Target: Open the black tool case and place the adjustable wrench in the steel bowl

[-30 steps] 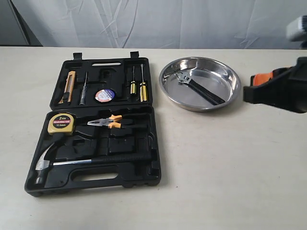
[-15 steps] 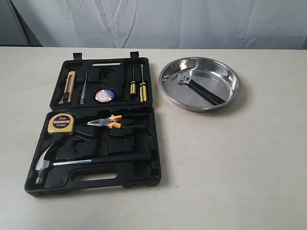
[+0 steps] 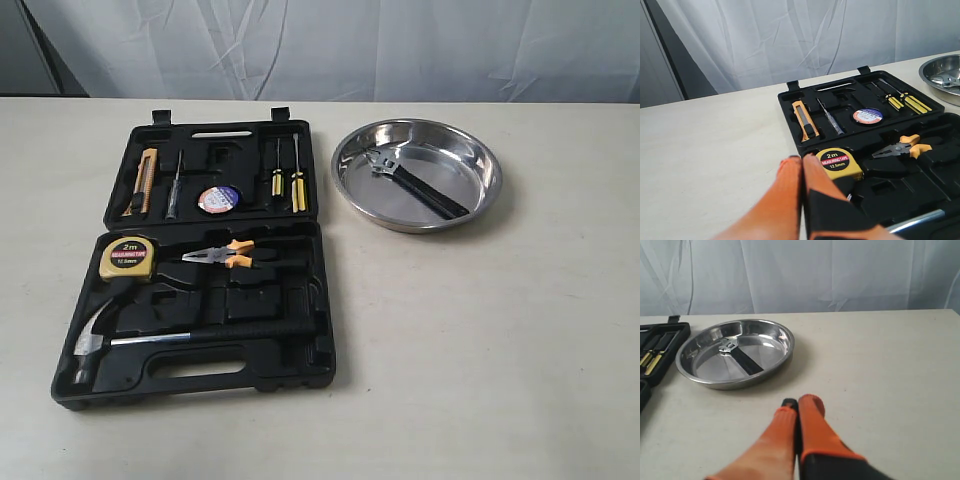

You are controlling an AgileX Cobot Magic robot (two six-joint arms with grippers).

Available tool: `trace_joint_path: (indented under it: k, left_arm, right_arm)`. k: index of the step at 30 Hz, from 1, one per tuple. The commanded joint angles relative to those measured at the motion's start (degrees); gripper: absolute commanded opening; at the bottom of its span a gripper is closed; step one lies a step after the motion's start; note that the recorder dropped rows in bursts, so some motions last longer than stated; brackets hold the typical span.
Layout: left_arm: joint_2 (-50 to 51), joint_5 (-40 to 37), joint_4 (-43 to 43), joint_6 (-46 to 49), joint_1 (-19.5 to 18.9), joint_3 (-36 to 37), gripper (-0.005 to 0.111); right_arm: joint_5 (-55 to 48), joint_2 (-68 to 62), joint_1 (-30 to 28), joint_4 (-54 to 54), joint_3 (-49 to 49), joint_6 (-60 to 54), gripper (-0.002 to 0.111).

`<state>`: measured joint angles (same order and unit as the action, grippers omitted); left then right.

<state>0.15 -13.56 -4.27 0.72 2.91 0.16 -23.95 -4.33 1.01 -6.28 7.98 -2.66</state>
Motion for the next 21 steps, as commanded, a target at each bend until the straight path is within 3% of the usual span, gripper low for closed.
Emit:
trace_joint_path:
  k: [1,21]
  left_arm:
    - [-0.15,-0.14,0.16,-0.11,0.07,-0.16,0.000]
    - [-0.15,-0.14,0.16,-0.11,0.07,-0.16,0.000]
  right_arm:
    - [0.44,1.67,-0.35,1.31,-2.15,0.05,0.000]
    - [3.10,4.33,-0.35,1.31,-7.98,0.05,0.000]
